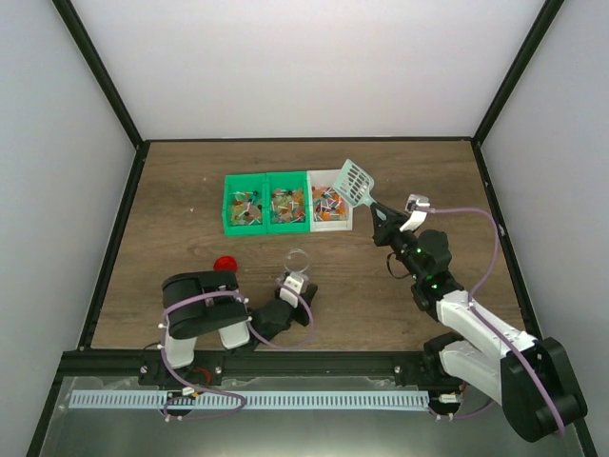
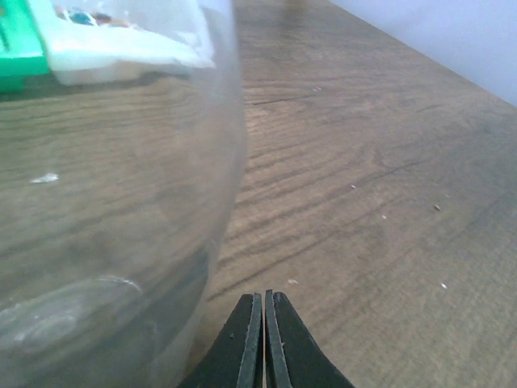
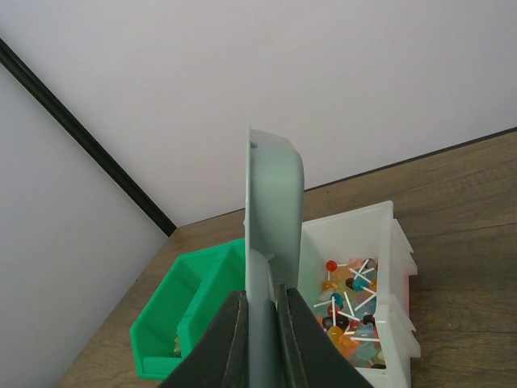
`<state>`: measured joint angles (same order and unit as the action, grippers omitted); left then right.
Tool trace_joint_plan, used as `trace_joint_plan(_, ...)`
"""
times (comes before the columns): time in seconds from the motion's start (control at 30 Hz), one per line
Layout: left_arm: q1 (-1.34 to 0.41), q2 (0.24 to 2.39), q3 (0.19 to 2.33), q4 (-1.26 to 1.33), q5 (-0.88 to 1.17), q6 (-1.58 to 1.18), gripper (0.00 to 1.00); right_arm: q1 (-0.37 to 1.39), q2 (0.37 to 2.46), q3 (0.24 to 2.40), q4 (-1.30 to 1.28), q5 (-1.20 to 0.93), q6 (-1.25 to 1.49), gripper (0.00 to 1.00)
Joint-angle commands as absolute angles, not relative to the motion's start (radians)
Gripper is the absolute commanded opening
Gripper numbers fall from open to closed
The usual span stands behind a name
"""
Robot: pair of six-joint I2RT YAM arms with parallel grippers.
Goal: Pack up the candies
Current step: Move the packing bottle to the center of the board.
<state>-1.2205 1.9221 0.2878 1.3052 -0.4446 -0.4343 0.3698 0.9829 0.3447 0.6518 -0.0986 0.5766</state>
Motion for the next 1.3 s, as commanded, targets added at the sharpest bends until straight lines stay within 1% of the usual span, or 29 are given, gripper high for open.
trace_joint_plan(0.0, -1.177, 1.944, 0.301, 1.344, -0.454, -0.458, 0.04, 0.362, 0.979, 0.365, 0.677, -0.103, 0.563, 0.01)
trace_joint_plan(0.33, -1.081, 1.955, 0.281, 1.355, -0.401, -0.435, 0.04, 0.362, 0.961, 0.361, 0.663, -0.104, 0.566, 0.01)
trace_joint_plan(0.47, -1.068, 1.971, 0.288, 1.362, -0.372, -0.427, 0.04, 0.363, 0.958, 0.360, 0.659, -0.106, 0.568, 0.01)
trace_joint_plan(0.63, -1.074, 1.992, 0.287, 1.430, -0.222, -0.375, 0.04, 0.364, 0.953, 0.360, 0.657, -0.104, 0.568, 0.01)
trace_joint_plan(0.67, -1.080, 1.989, 0.287, 1.432, -0.197, -0.368, 0.05, 0.363, 0.953, 0.360, 0.657, -0.103, 0.567, 0.01)
trace_joint_plan(0.77, -1.090, 1.973, 0.282, 1.434, -0.103, -0.332, 0.11, 0.362, 0.952, 0.359, 0.659, -0.099, 0.562, 0.01)
trace_joint_plan(0.93, -1.125, 1.912, 0.249, 1.429, -0.065, -0.289, 0.15, 0.363, 0.953, 0.358, 0.660, -0.095, 0.560, 0.01)
trace_joint_plan(1.03, -1.149, 1.846, 0.257, 1.341, -0.048, -0.271, 0.18, 0.363, 0.954, 0.357, 0.661, -0.095, 0.567, 0.01)
trace_joint_plan(1.13, -1.172, 1.768, 0.283, 1.237, 0.003, -0.252, 0.23, 0.362, 0.953, 0.360, 0.663, -0.098, 0.570, 0.01)
trace_joint_plan(1.27, -1.215, 1.591, 0.349, 1.008, 0.006, -0.234, 0.26, 0.364, 0.953, 0.361, 0.663, -0.099, 0.571, 0.01)
